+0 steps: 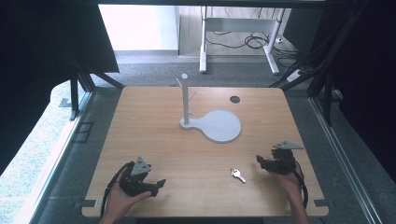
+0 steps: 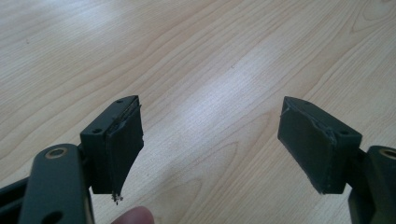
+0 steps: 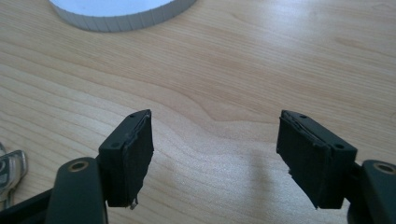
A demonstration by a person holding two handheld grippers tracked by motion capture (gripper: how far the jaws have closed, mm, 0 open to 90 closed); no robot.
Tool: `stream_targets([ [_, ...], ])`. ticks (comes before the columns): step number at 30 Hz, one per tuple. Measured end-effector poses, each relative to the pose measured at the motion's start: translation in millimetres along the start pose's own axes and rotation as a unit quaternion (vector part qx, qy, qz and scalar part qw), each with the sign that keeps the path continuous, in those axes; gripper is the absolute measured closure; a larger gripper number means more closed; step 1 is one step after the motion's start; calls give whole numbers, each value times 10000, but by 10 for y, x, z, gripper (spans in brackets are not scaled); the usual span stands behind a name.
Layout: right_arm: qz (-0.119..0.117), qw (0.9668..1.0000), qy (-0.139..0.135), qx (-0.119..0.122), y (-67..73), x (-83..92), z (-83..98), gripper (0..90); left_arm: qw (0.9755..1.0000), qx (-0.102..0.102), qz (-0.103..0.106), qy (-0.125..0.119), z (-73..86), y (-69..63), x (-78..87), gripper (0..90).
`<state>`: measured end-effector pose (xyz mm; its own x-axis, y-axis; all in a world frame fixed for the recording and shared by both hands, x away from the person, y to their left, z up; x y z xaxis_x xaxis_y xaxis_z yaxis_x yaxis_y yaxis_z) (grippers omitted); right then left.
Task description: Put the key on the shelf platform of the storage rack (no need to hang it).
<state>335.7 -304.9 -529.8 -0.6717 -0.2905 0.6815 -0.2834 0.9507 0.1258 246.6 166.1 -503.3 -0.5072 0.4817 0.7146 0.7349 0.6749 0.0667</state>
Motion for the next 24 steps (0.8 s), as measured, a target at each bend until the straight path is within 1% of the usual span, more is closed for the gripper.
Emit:
stream_targets([
  [3,-58,10000,-11,-7,-1,17,0,293,10000,19,-20,7,8,13,5,225],
  [6,-56,10000,-23,34,6,28,-2,303,10000,25,-32,0,10,19,11,225],
  [8,-119,9999,-23,62,10,43,-11,322,10000,30,-40,-7,9,19,14,225],
  [10,-136,9998,18,128,13,51,-19,324,10000,35,-33,-2,12,24,13,225],
  [17,-171,9996,140,167,16,45,-18,346,10000,48,-20,18,15,20,0,225],
  [22,-210,9994,167,209,20,56,-23,357,10000,50,-23,11,11,14,3,225],
  [24,-239,9993,191,231,22,59,-31,372,9999,52,-103,30,-2,9,13,226],
])
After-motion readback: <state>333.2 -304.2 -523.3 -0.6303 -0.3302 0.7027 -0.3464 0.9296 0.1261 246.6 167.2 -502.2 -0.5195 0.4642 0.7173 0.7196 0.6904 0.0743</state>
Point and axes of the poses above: each handheld gripper's, and its own axes: x roughly backward along the jaws, z roughly out of its underside, y roughly to its left, the point moved 2 cm from there along -x, roughly forward along the jaws, and after that the axes turned 8 degrees about -x, right-handed, at the moved point
